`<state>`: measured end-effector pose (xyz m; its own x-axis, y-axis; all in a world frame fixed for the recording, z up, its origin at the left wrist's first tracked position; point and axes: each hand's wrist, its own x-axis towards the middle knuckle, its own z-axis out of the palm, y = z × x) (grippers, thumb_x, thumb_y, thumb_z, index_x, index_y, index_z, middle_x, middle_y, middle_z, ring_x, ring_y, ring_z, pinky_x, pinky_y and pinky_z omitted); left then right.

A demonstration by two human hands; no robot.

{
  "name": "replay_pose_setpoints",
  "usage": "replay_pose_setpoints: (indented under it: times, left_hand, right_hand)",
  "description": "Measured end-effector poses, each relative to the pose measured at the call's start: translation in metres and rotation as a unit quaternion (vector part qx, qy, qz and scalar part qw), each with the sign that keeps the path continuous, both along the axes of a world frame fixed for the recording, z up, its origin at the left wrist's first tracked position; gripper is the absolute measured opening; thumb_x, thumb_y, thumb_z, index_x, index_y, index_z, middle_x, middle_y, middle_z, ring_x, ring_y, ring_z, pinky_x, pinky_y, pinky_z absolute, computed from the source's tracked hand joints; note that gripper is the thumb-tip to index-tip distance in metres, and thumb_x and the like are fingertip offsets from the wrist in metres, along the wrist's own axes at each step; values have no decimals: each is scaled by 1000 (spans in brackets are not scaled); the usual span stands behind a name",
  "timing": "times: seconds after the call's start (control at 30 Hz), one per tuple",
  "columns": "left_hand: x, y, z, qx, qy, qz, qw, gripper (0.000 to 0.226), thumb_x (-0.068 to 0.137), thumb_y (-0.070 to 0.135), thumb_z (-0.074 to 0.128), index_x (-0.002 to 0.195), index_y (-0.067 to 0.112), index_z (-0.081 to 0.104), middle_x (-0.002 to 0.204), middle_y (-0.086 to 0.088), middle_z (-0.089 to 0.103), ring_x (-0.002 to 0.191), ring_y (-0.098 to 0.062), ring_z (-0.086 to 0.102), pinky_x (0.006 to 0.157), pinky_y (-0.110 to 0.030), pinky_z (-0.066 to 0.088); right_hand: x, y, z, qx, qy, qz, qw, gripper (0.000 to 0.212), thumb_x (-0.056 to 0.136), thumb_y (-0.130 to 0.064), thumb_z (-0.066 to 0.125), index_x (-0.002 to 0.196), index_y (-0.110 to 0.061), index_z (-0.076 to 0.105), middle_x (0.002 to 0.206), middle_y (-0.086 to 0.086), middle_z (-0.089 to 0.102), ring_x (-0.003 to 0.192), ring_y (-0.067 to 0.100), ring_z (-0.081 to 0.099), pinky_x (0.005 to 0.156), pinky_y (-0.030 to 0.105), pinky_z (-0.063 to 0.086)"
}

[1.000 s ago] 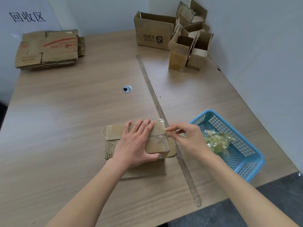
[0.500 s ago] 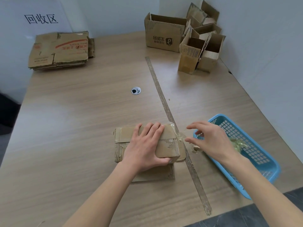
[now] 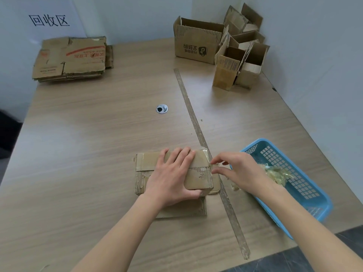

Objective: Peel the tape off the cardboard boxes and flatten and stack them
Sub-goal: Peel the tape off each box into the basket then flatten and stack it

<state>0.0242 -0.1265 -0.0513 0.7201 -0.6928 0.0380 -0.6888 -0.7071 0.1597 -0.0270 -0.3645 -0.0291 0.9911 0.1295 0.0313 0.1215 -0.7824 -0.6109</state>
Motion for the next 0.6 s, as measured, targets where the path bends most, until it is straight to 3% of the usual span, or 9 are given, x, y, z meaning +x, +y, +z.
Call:
replay_pose_setpoints:
  times: [0.13, 0.27, 0.37, 0.5, 0.6]
  left_hand:
    - [1, 1, 1, -10, 9, 6, 1000, 115, 65, 89, 50, 155, 20, 32, 159, 4, 35, 147, -20, 30, 123, -50, 15]
    - [5, 1, 2, -11, 24, -32, 999, 112, 60, 87, 55, 151, 26, 32, 156, 9, 36, 146, -17, 32, 123, -49, 17]
    - [7, 1, 2, -9, 25, -45, 999, 112, 59, 88, 55, 151, 27, 30, 156, 11, 36, 146, -15, 32, 123, -49, 17]
    - [6, 1, 1, -16, 16, -46, 999, 112, 60, 88, 55, 151, 26, 32, 154, 11, 36, 145, -15, 33, 123, -49, 18]
    - [6, 0, 1, -24, 15, -47, 998, 111, 61, 87, 56, 151, 25, 33, 153, 11, 37, 144, -16, 33, 122, -50, 19]
  right_hand:
    - [4, 1, -5, 4, -4, -5, 1000, 6, 89, -15, 77, 92, -19, 74, 85, -14, 73, 79, 1, 67, 76, 26, 55]
    - [33, -16, 1, -20, -56, -154, 986, 6, 92, -11, 72, 96, -14, 74, 87, -4, 73, 77, 13, 67, 78, 37, 60]
    - [53, -9, 12, -26, -47, -128, 990, 4, 89, -15, 75, 92, -17, 77, 84, -6, 74, 75, 11, 68, 78, 36, 59]
    - [48, 16, 12, 15, -34, -117, 992, 8, 86, -18, 77, 92, -21, 82, 86, -9, 77, 71, 5, 67, 75, 22, 53]
    - [36, 13, 8, 21, 7, -81, 996, 16, 92, -15, 72, 106, -17, 81, 101, -6, 78, 88, 4, 68, 86, 19, 52]
